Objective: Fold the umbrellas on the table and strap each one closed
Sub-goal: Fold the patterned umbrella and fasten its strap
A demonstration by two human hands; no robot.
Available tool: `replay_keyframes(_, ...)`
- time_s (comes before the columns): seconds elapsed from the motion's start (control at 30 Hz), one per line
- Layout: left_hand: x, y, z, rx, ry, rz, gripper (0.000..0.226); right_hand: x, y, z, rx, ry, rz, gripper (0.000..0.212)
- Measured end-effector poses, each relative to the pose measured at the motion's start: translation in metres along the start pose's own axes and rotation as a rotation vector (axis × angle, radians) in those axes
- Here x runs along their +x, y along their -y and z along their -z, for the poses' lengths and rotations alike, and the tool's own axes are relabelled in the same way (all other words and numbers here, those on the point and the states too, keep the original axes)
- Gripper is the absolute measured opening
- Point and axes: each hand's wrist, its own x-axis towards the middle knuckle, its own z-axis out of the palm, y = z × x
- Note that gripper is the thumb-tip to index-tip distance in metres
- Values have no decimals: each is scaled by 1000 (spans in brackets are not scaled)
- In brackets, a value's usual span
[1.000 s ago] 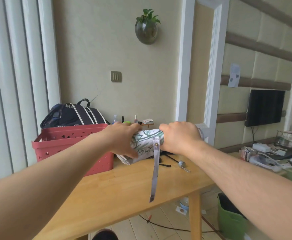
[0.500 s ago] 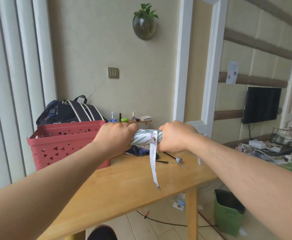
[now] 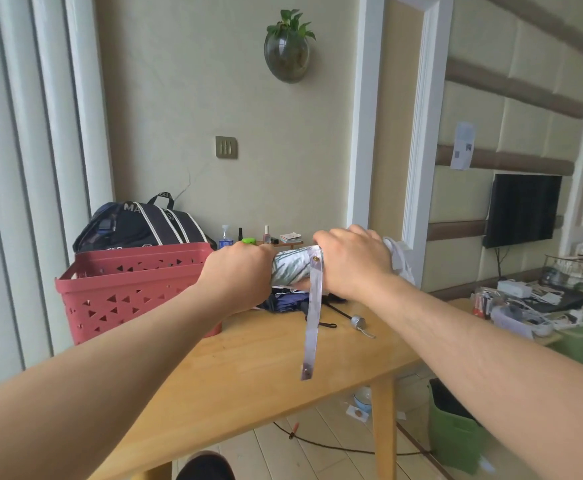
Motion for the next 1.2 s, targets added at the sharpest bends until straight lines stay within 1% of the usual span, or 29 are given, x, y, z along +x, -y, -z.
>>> replay_keyframes(0.1,-2,3,3,-67,55,0,17,0,-12,4,-38,18,47,46)
replay_keyframes(0.17,-4,2,6,-114,102,-13,22,-2,-15,4,-64,8,87,39)
replay_keyframes(0.23,-4,2,9,-138,125,-24,20,-3,-17,4,-60,6,104,38)
replay_keyframes(0.33,-3,4,13,-131,166,-57,16,-5,-22,4,-54,82,108,38)
replay_keyframes(0.43,-2,5,11,-96,178,-76,23,-8,-19,8,-58,147,104,35)
replay_keyframes(0.53,-1,5,7,-10,95,-82,36,-11,-9,13,-69,173,50,33)
replay_keyframes(0.6,2,-1,3,57,-6,-143,44,-13,1,14,-65,182,9,31)
replay_keyframes(0.63,4,-7,1,67,-65,-168,44,-13,6,15,-53,180,-11,29)
replay_keyframes(0.7,9,-17,-2,71,-151,-159,40,-12,14,17,-22,179,-44,25)
replay_keyframes(0.8,10,-9,-6,166,-203,-124,36,-10,14,21,16,198,-65,25)
replay_keyframes(0.87,6,7,-10,206,-242,-110,40,-12,7,23,53,225,-95,26)
replay_keyframes(0.93,2,20,-17,210,-289,-116,39,-14,3,23,80,257,-103,27)
replay_keyframes(1.03,-2,22,-21,182,-294,-145,33,-15,6,23,92,284,-91,29)
replay_keyframes(1.1,-4,21,-20,169,-314,-142,30,-16,6,23,104,298,-87,34)
replay_keyframes(1.17,-5,20,-18,148,-322,-137,29,-16,4,23,107,277,-74,42)
replay_keyframes(1.2,-5,18,-16,148,-307,-125,29,-16,3,22,98,238,-59,44)
